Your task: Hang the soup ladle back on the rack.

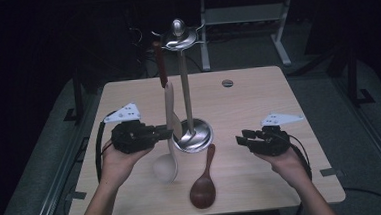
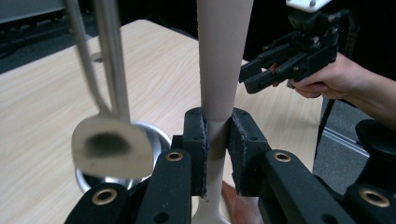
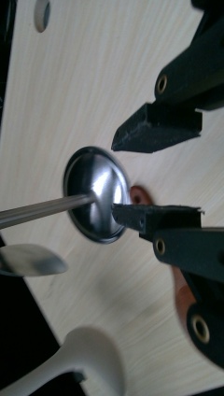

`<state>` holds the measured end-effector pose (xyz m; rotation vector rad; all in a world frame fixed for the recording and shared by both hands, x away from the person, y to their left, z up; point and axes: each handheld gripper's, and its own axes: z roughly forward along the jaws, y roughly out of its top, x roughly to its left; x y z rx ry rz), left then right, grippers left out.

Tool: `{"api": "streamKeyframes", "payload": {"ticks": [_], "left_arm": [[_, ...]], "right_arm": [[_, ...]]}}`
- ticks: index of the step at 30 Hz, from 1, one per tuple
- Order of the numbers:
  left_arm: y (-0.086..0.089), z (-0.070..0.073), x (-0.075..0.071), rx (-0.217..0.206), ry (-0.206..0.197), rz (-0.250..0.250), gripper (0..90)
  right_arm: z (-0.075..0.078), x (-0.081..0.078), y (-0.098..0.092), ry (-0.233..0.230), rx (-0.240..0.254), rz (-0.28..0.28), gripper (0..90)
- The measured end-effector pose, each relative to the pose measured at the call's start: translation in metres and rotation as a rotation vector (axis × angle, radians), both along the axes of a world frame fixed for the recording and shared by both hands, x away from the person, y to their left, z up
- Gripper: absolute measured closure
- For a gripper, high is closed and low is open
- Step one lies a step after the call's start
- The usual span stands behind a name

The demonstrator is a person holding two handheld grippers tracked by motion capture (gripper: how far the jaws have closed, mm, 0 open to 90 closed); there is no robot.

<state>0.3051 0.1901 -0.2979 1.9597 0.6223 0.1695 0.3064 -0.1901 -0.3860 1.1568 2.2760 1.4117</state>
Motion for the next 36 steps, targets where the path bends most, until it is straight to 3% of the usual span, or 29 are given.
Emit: {"api": "streamKeyframes", "payload": {"ticks": [8, 19, 25, 36], "left_arm": [[-0.03, -0.001, 0.005, 0.025, -0.023, -0.016, 77.9], [-0.049, -0.009, 0.008, 0.054, -0.049, 0.024, 77.9], [-0.051, -0.012, 0.007, 0.053, -0.044, 0.032, 77.9], [-0.057, -0.015, 0.008, 0.055, -0.046, 0.042, 77.9]], "right_arm": [[0.028, 0.003, 0.014, -0.035, 0.061, 0.014, 69.8], [0.066, 0.007, 0.042, -0.099, 0.152, 0.097, 74.1], [0.076, 0.009, 0.055, -0.118, 0.198, 0.143, 72.2], [0.08, 0.011, 0.077, -0.12, 0.247, 0.209, 64.8]]}}
